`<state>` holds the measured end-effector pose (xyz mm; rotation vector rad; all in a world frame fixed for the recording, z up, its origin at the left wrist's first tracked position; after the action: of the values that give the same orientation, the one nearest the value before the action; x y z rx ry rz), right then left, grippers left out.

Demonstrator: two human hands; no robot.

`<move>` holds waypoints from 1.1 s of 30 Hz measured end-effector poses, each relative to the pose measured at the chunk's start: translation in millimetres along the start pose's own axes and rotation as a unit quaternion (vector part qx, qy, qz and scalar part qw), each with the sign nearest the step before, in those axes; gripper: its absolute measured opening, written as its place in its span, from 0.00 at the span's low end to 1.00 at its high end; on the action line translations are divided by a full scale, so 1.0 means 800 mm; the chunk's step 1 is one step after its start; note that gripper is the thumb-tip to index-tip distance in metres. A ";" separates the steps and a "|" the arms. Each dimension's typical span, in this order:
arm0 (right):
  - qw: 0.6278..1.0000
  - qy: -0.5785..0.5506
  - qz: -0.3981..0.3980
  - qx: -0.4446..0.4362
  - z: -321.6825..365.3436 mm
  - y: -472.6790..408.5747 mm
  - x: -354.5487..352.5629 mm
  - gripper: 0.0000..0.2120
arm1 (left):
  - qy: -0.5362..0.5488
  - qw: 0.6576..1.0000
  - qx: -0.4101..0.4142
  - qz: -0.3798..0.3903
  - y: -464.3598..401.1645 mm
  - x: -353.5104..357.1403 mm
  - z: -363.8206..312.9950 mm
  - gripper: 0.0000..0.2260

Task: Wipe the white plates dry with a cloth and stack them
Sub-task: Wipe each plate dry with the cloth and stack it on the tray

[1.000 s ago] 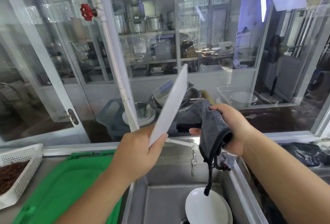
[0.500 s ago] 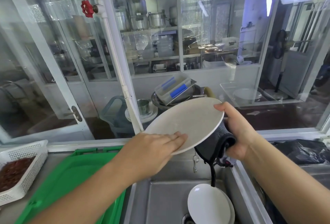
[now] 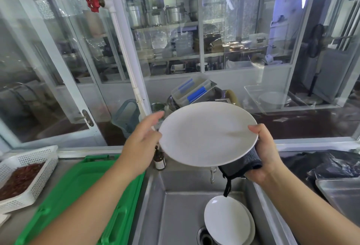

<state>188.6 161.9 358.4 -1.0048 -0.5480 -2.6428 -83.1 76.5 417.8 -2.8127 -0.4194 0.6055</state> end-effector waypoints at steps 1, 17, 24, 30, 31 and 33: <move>1.000 0.001 -0.003 0.002 0.000 0.000 -0.004 0.22 | 0.055 0.996 -0.050 -0.053 -0.003 0.004 0.004 0.21; 0.996 0.060 -0.059 0.025 -0.009 0.013 -0.081 0.17 | 0.363 0.862 -0.315 -0.164 0.030 0.129 0.057 0.11; 0.967 0.133 -0.198 -0.094 -0.020 0.042 -0.134 0.12 | 0.395 0.849 -0.320 -0.140 0.055 0.160 0.076 0.09; 0.950 0.141 -0.256 -0.111 -0.035 0.084 -0.170 0.13 | 0.406 0.857 -0.312 -0.056 0.060 0.188 0.087 0.10; 0.949 0.131 -0.266 -0.109 -0.037 0.093 -0.175 0.14 | 0.404 0.858 -0.316 -0.043 0.060 0.192 0.088 0.10; 0.943 0.105 -0.294 -0.110 -0.040 0.114 -0.185 0.15 | 0.406 0.856 -0.321 -0.005 0.061 0.204 0.091 0.12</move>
<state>310.8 82.1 258.7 -0.6673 -0.5841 -3.3541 39.1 95.7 280.3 -3.2806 -0.5101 -0.9029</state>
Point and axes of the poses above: each hand's wrist, its own y-axis away from the middle knuckle, its own x-axis out of the palm, z = x × y, the point moved 3 cm from there along -y, towards the middle knuckle, and after that the axes turned 3 degrees about x, right-handed, at the moved point
